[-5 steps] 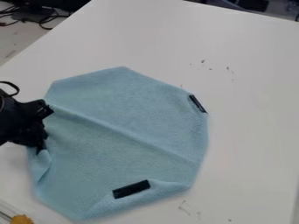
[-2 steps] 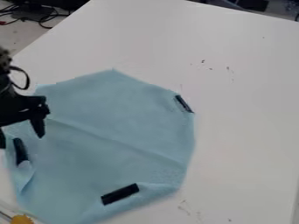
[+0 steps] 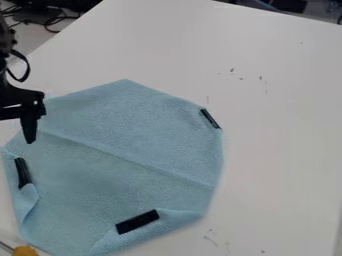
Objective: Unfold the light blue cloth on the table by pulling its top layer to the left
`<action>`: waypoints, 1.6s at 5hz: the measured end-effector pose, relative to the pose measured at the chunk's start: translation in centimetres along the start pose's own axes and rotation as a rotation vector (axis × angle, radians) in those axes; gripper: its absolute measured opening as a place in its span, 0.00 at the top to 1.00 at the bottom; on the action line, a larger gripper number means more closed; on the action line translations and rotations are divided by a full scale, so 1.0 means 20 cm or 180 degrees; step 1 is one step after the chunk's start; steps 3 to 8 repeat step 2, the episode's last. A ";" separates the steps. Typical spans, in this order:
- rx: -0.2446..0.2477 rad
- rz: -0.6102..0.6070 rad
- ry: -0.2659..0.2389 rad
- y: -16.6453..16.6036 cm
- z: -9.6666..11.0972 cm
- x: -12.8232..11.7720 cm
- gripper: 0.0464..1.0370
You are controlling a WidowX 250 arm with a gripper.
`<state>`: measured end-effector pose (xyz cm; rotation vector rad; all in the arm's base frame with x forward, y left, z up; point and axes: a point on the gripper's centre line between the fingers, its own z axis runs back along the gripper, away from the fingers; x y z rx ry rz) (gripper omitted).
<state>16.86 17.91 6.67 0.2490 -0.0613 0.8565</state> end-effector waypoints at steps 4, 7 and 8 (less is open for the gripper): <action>-0.0006 -0.0123 -0.0072 -0.04 0.01 0.01 0.04; -0.0006 -0.0123 -0.0072 -0.04 0.01 0.01 0.04; -0.0006 -0.0123 -0.0072 -0.04 0.01 0.01 0.04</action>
